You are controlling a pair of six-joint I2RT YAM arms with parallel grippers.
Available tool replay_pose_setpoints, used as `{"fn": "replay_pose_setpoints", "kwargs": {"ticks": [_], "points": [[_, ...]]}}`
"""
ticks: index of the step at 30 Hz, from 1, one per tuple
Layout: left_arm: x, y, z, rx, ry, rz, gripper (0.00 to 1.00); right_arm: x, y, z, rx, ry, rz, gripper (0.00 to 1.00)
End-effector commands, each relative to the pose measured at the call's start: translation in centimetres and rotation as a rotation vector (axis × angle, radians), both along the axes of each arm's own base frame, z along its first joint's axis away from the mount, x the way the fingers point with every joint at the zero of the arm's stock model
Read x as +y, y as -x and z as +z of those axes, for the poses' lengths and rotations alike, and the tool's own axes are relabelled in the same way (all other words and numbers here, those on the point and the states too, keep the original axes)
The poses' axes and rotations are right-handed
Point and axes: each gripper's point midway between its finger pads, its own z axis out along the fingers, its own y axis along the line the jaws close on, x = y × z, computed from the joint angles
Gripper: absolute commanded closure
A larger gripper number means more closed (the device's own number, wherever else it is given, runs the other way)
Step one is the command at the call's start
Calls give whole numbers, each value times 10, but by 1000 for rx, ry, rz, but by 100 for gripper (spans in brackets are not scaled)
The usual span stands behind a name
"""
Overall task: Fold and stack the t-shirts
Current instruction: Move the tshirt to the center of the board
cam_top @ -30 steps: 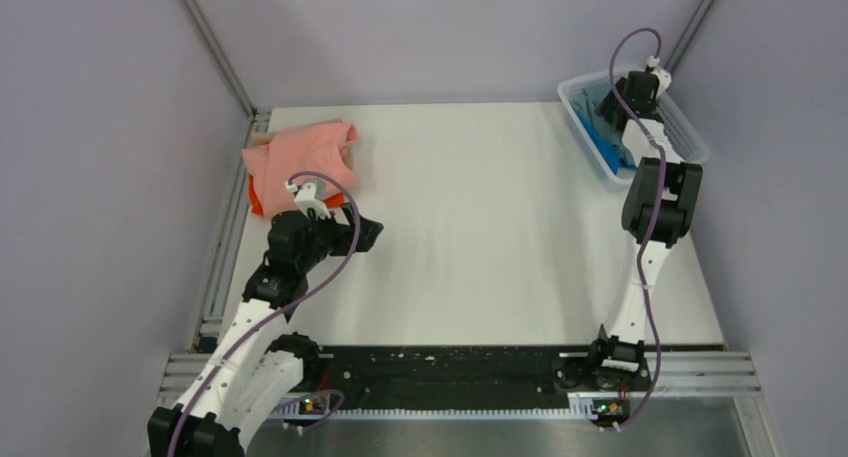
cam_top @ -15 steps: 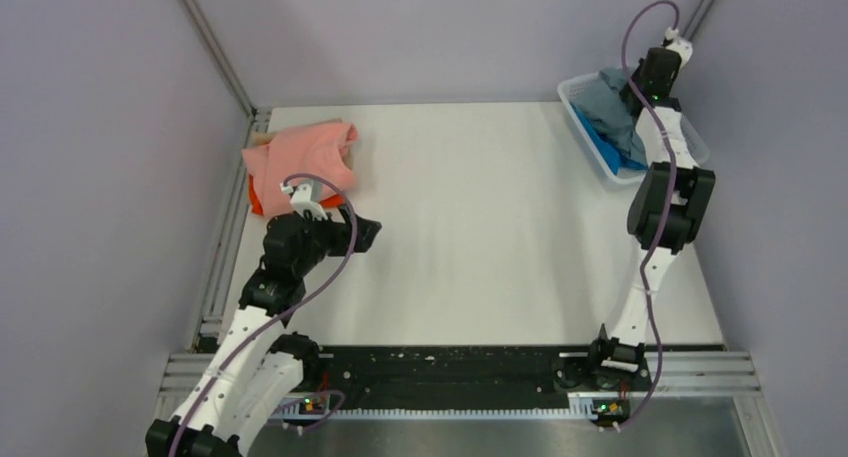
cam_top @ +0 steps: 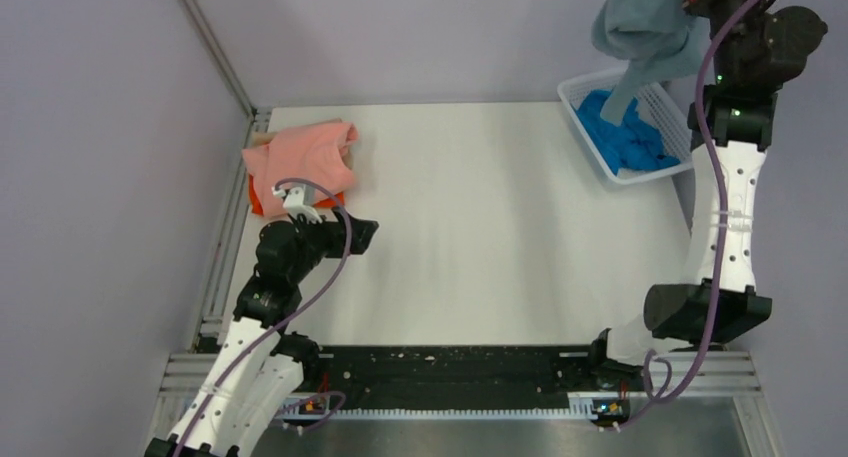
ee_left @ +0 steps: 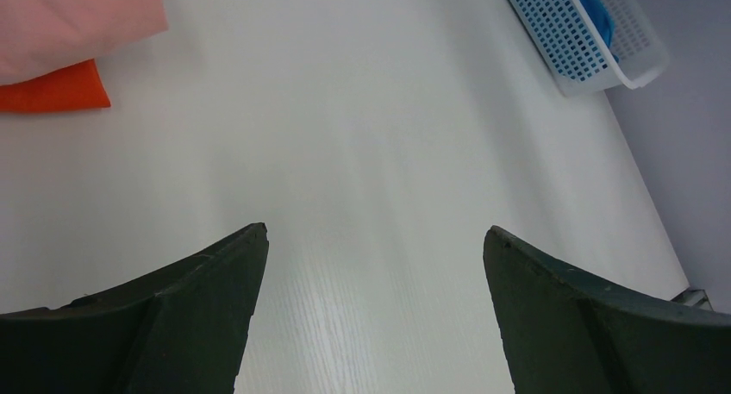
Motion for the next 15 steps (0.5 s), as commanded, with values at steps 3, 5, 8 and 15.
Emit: {"fn": "replay_pose_setpoints", "kwargs": {"ticks": [3,5,8,15], "points": [[10,-6,12,-16,10,76,1,106,70,30,-99,49,469,100],[10,-7,10,-4,12,82,1,121,90,32,-109,26,544,100],[7,-7,10,5,20,72,1,141,118,24,-101,-35,660,100],[4,-8,12,17,41,59,1,144,127,-55,29,-175,599,100]]}}
